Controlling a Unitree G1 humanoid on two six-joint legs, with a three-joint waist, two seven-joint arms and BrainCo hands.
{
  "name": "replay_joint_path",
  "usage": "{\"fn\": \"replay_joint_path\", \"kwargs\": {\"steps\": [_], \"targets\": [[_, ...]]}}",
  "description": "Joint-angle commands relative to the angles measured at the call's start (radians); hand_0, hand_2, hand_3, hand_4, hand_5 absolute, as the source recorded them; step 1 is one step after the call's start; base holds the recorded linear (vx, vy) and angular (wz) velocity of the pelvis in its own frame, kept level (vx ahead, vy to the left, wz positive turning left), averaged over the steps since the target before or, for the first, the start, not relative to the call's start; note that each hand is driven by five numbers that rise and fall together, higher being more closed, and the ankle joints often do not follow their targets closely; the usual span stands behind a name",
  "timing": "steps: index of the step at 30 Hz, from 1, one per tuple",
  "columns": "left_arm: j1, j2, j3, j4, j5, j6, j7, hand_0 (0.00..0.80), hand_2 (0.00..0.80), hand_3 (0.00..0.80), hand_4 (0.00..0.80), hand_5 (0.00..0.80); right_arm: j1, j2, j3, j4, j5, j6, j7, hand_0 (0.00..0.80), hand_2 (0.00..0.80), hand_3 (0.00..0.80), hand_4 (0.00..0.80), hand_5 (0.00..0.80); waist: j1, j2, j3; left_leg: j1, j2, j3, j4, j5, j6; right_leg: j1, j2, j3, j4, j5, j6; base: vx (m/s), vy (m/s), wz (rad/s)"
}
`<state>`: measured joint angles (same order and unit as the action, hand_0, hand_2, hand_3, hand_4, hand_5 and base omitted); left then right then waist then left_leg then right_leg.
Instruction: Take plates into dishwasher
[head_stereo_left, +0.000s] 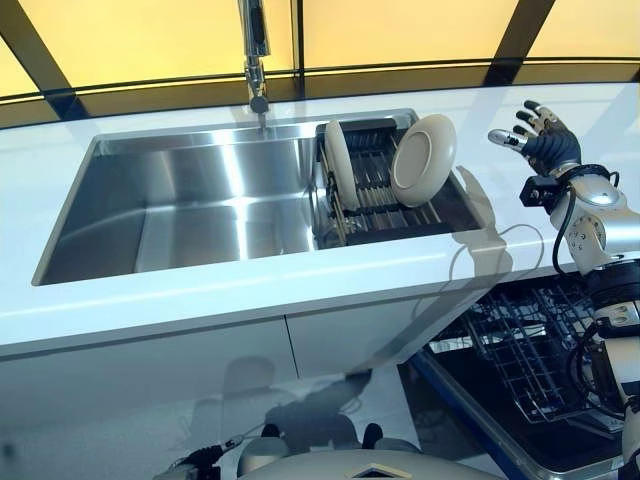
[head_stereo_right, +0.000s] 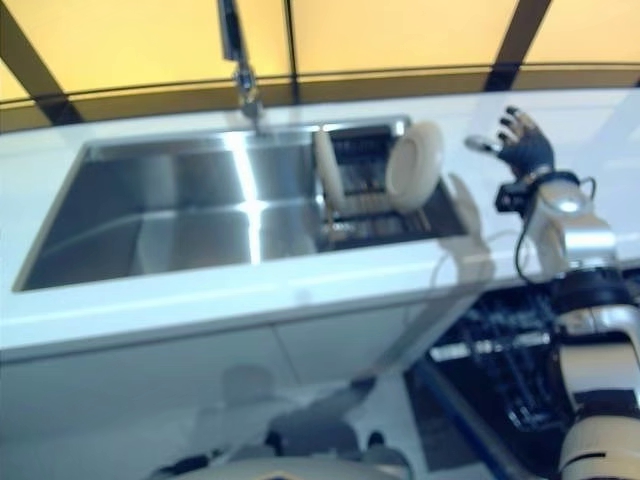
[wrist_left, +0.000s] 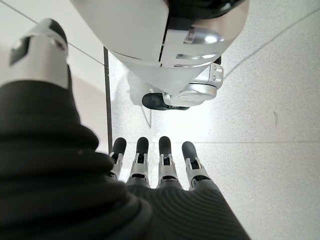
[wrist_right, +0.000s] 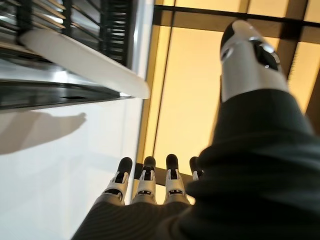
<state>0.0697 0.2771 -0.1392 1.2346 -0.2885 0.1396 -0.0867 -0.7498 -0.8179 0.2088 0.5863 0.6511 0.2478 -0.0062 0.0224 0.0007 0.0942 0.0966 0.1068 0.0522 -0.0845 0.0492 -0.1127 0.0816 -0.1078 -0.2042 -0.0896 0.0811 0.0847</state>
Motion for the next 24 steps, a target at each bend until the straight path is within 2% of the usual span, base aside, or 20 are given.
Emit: {"fn": "replay_joint_path", "kwargs": {"steps": [1,13,24], "targets": [[-0.042,0.049,-0.062,0.030,0.019,-0.010,-0.003,0.000,0.000,0.000,0.000,0.000,-0.142,-0.023,0.033,0.063,0.036,-0.032,0.018,0.000,0.000,0.000,0.000,0.000,0.053,-0.075,0.004,-0.006,-0.049,0.019,-0.003,-0.041,0.046,-0.011,-0.040,-0.007,0.007,0.009,0.039,0.034,-0.015,0.01],[-0.039,0.059,-0.083,0.012,0.004,-0.028,0.005,0.000,0.000,0.000,0.000,0.000,-0.203,-0.045,0.059,0.149,0.057,-0.040,0.062,0.000,0.000,0.000,0.000,0.000,0.073,-0.050,0.044,-0.043,-0.042,0.000,-0.003,-0.022,0.037,-0.034,-0.040,-0.015,0.005,0.010,0.035,0.010,-0.016,0.02],[-0.054,0.052,-0.107,-0.002,-0.029,-0.035,0.010,0.000,0.000,0.000,0.000,0.000,-0.310,-0.049,0.113,0.222,0.077,-0.033,0.054,0.000,0.000,0.000,0.000,0.000,0.089,-0.024,0.098,-0.093,-0.036,-0.020,-0.003,0.000,0.027,-0.067,-0.043,-0.027,0.006,0.010,0.029,-0.024,-0.005,0.07]]}}
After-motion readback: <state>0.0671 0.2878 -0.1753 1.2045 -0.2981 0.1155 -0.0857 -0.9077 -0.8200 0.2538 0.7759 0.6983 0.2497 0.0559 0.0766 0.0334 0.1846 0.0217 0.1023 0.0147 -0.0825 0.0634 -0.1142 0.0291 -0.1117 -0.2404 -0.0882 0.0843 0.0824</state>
